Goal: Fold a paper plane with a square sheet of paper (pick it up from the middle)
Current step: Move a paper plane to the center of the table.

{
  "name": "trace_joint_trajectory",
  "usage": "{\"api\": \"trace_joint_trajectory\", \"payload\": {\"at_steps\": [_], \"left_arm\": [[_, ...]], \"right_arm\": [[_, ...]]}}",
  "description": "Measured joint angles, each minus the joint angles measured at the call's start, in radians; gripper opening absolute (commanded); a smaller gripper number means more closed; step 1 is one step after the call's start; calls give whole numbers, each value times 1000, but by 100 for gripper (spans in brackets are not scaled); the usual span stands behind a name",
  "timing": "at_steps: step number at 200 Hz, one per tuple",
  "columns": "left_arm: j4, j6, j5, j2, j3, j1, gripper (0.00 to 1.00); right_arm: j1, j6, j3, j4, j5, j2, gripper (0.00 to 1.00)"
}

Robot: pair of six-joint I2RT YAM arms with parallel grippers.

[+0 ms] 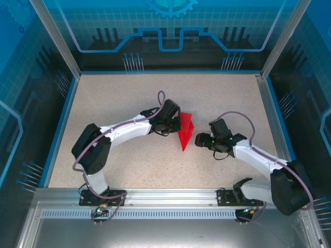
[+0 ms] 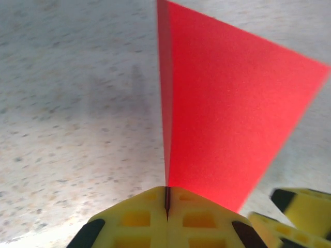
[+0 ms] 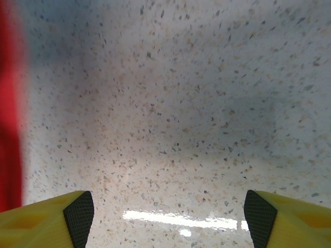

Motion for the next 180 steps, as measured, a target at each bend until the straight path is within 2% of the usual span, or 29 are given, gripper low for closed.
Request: {"api": "trace_joint_trajectory", "payload": {"at_steps": [44,80,107,152,180], "left_arm": [[190,37,161,-2,-72,17,2],[386,-1,297,93,-159,63,0],[473,-23,342,152,-205,78,0],[550,-43,361,169,-251,85,0],[569,-62,361,181,-280,100,0]], "right_arm": [[-29,20,-11,19,-43,-146,80],[-31,23,-33,49,-102,-207,75],[-31,22,-36,83,-174,-149,68],[-19,30,-23,135,-260,29,51],[9,30,10,154,-277,109,48]]}}
